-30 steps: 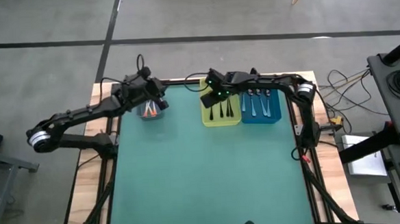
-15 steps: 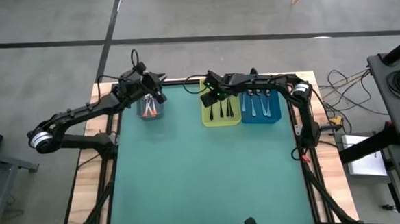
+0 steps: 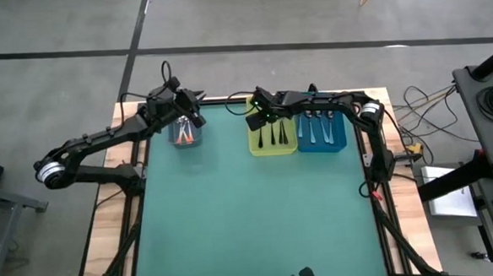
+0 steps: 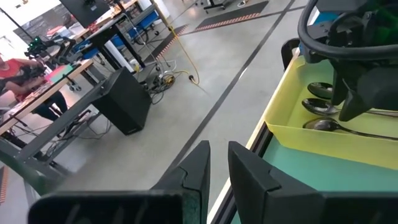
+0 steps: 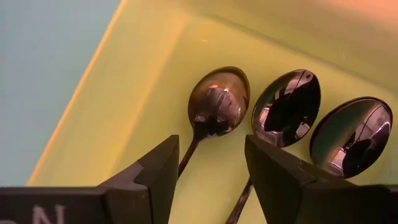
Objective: Sort silverware by color (type)
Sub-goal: Adjust the black spoon on the yellow bin
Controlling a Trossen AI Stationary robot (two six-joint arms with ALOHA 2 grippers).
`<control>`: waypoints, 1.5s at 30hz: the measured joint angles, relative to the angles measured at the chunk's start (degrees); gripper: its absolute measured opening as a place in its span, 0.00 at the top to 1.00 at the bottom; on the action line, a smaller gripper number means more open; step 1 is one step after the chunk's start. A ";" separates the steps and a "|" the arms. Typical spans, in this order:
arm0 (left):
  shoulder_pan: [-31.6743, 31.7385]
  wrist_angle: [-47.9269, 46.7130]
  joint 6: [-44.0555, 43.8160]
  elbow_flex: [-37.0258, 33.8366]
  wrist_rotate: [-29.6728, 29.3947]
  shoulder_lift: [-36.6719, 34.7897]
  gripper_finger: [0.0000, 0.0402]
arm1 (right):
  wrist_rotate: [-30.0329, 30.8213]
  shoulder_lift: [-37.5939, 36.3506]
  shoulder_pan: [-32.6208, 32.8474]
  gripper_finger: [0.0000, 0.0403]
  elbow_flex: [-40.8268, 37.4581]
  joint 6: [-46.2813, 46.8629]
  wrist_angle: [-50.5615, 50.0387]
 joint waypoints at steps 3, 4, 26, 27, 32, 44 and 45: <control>0.00 -0.01 -0.18 0.00 0.00 0.00 0.90 | 0.00 0.00 0.05 0.56 0.00 0.08 0.02; 0.00 -0.01 -0.18 0.00 0.00 0.00 0.90 | 0.02 0.00 0.14 0.56 -0.02 0.14 0.02; 0.00 -0.08 -0.64 -0.02 0.00 0.00 0.90 | 0.06 2.85 2.01 0.57 -0.28 2.90 2.64; 0.00 -0.07 -0.66 -0.02 0.00 0.00 0.90 | 0.31 2.89 2.01 0.57 -0.28 2.92 2.64; 0.00 -0.08 -0.68 -0.04 0.00 0.00 0.90 | 2.15 2.89 2.03 0.57 -0.58 2.75 3.23; 0.00 -0.07 -0.70 -0.04 0.00 0.00 0.90 | 2.58 2.89 2.01 0.57 -2.39 2.56 6.13; -0.01 -0.08 -0.70 -0.04 -0.01 0.00 0.90 | 2.64 2.89 2.01 0.57 -2.55 2.54 6.09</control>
